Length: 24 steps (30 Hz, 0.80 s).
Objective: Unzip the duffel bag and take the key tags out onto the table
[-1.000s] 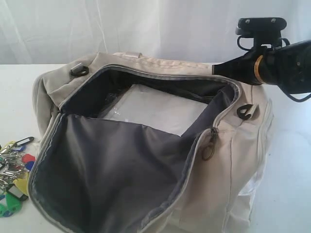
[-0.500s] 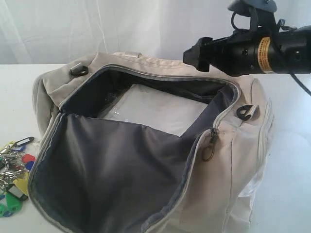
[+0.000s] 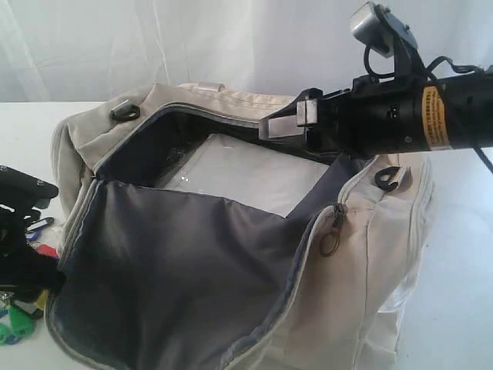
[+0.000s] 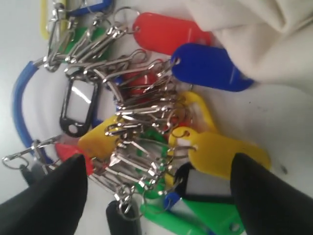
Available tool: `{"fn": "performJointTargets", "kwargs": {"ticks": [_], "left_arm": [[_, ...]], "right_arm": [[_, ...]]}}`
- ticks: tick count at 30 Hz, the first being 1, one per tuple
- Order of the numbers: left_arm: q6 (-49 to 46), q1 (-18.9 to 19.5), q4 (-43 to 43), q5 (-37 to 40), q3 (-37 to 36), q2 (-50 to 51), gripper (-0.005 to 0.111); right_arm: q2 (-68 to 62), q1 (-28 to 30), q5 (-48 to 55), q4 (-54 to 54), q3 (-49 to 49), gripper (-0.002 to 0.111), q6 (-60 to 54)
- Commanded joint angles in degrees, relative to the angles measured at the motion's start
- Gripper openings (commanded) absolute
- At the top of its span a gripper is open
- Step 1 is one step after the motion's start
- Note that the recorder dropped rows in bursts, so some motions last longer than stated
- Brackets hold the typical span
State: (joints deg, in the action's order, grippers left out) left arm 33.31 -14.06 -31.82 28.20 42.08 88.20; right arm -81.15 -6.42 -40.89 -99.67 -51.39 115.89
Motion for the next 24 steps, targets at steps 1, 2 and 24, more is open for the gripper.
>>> {"fn": "performJointTargets", "kwargs": {"ticks": [1,2,24], "left_arm": [[4.9,0.2,-4.0,-5.5,-0.3,5.4,0.067],[6.2,0.2,-5.7,-6.4,-0.3,6.3,0.062],[17.2,-8.8,-10.2,-35.3,1.7,13.2,0.000]], "right_arm": [[0.5,0.2,-2.0,-0.3,0.8,0.070,-0.2],[0.5,0.2,-2.6,-0.3,0.8,0.070,-0.2],[0.5,0.2,-6.6,-0.3,0.8,0.070,-0.2]]}}
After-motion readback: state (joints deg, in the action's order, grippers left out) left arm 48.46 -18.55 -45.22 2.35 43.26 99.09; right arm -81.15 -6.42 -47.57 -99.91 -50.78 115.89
